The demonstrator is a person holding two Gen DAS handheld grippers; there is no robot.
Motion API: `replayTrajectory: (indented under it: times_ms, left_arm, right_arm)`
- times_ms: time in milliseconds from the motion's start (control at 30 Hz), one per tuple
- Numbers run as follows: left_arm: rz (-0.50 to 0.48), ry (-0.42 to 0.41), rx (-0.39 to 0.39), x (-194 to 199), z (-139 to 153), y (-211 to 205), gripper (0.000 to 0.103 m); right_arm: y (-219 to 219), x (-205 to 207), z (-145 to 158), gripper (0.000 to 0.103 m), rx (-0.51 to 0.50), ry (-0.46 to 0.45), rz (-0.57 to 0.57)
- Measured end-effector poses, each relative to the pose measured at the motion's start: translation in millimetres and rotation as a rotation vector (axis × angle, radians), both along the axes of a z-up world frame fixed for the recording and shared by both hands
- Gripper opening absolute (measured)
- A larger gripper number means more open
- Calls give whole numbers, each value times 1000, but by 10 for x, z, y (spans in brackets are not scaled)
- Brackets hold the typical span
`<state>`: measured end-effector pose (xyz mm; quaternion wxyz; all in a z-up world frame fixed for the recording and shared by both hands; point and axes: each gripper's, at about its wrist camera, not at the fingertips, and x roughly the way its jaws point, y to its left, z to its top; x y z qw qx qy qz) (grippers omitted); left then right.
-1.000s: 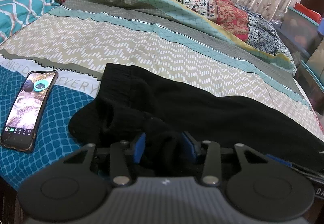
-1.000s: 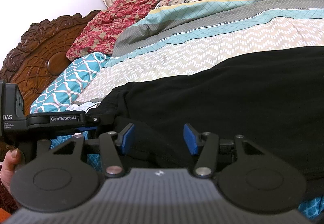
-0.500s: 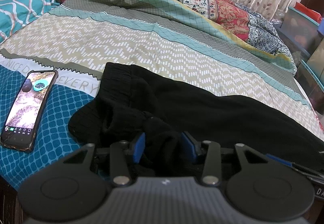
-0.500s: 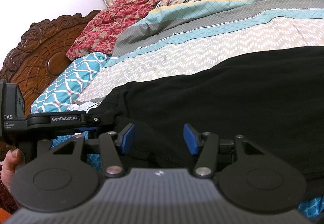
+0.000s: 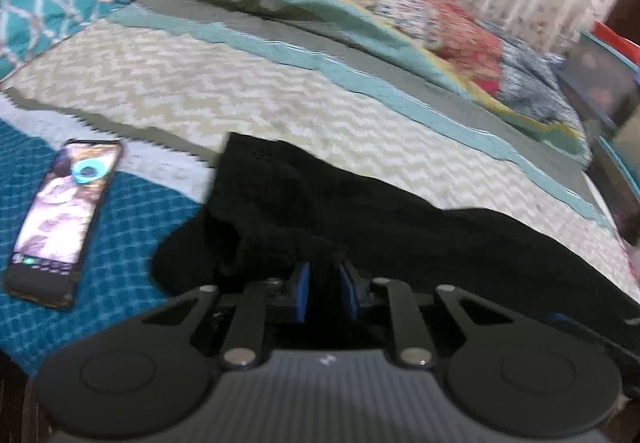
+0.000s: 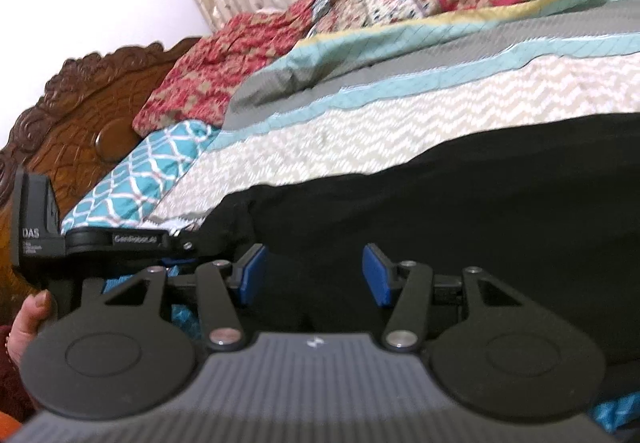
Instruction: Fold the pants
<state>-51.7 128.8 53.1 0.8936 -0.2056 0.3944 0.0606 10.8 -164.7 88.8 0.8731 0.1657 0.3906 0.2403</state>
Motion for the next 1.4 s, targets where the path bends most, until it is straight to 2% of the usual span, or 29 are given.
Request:
replayTrajectory:
  times_ms: [100, 133, 267, 333, 433, 567, 600, 667, 733, 900, 1000, 1100, 1133, 1167, 1200, 1267, 1333, 1400]
  left_arm:
    - [27, 14, -75, -32, 13, 122, 17]
    - [21, 0, -78, -49, 57, 123, 17]
    - [-43, -109, -33, -107, 337, -31, 18]
    - [-78, -123, -3, -58, 381, -139, 18]
    - [-104, -32, 47, 141, 249, -291, 18]
    - [-91, 226, 58, 408, -284, -297, 18]
    - [-72, 249, 37, 408, -357, -263, 18]
    - [-69, 228, 39, 381, -270, -271, 18]
    - [-74, 211, 50, 363, -164, -311, 18]
    - [-92, 210, 75, 369, -49, -480, 24]
    - [-106, 213, 87, 355, -16, -572, 25]
    - [-113, 199, 87, 326, 34, -611, 26]
    - [-112, 196, 87, 317, 44, -617, 26]
    - [-112, 194, 87, 307, 51, -618, 26]
    - [-112, 192, 86, 299, 59, -621, 26]
    - [-114, 185, 85, 283, 72, -614, 26]
    - [-116, 172, 77, 272, 90, -611, 26]
    - [-123, 155, 67, 268, 99, -611, 26]
  right_arm:
    - [-160, -13, 39, 56, -16, -20, -48]
    - [-242, -21, 61, 56, -24, -32, -72]
    - [-786, -85, 153, 56, -39, -68, -252]
    - [-1109, -148, 207, 56, -61, -91, -365]
    - [-1684, -307, 283, 56, -117, -131, -577]
    - [-2383, -576, 322, 56, -186, -169, -839]
    - [-2519, -630, 317, 56, -197, -174, -889]
    - [-2839, -769, 292, 61, -203, -180, -1012]
    - [-3081, -906, 227, 68, -163, -189, -1108]
    - [-3601, -1026, -19, 71, 0, -148, -1279]
    - [-3819, -993, -128, 76, 84, -125, -1301]
    - [-3960, -902, -217, 76, 139, -79, -1307]
    - [-4000, -863, -253, 75, 156, -65, -1302]
    - [-4032, -830, -268, 61, 164, -46, -1292]
    - [-4044, -787, -271, 34, 160, -22, -1284]
    - [-3975, -755, -178, 12, 130, -26, -1264]
    - [-3839, -722, -19, 12, 110, -89, -1222]
    - [-3578, -636, 231, 11, 44, -160, -1122]
